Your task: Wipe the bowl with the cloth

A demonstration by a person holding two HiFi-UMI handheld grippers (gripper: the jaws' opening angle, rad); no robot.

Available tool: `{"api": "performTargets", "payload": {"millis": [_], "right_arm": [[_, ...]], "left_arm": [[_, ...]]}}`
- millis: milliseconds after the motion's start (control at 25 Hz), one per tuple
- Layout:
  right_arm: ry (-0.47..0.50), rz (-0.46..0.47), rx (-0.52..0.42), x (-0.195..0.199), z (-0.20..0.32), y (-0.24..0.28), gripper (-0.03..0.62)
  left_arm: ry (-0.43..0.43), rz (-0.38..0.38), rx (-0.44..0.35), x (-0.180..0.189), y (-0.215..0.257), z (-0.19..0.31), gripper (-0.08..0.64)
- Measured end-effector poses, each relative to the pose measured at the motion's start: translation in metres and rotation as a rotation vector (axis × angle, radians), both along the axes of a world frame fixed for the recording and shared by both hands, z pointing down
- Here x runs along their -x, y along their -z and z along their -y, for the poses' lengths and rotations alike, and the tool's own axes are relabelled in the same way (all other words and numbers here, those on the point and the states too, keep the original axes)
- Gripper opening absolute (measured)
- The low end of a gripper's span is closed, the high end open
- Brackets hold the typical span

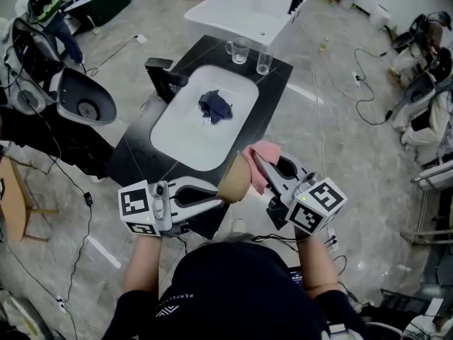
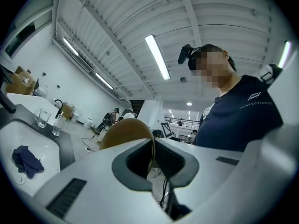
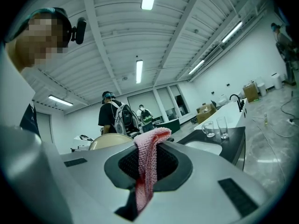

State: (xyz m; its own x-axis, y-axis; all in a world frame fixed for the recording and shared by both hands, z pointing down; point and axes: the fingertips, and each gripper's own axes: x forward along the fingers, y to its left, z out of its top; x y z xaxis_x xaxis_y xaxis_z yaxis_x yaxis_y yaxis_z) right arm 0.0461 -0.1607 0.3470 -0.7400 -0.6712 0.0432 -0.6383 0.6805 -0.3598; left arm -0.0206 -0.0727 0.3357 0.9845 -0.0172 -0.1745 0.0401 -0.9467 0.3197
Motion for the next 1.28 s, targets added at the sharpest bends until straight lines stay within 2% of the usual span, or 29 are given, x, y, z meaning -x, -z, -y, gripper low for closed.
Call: {"api": "performTargets", "payload": {"millis": [240,440,760,960,1120,1280], "right_arm": [[0.006,0.054,0.04,-0.003,0.003,-0.006,0.043],[0.011,0.054,0.072,0.001,-0.003,-0.015,0.043],[0.038,0.042,0.1,0.015,-0.007,-0.028,0.043],[0.089,0.026,0.116,0.034,-0.014,-0.038,0.043],[0.125,-0.001,0.116,0.047,-0.019,-0.041,0.043],[0.154,-0.006,0.116,0.057,-0.024,-0.043,0.043]], "left_arm": [[-0.02,-0.111,0.013,0.004,0.017,0.0,0.021],[0.012,-0.185,0.024,0.008,0.029,0.006,0.021],[0.085,-0.238,0.027,0.013,0.038,0.023,0.021],[0.096,-0.268,0.034,0.016,0.04,0.032,0.021],[0.121,-0.27,0.035,0.017,0.039,0.04,0.021],[0.181,-0.264,0.041,0.02,0.034,0.052,0.021]]}}
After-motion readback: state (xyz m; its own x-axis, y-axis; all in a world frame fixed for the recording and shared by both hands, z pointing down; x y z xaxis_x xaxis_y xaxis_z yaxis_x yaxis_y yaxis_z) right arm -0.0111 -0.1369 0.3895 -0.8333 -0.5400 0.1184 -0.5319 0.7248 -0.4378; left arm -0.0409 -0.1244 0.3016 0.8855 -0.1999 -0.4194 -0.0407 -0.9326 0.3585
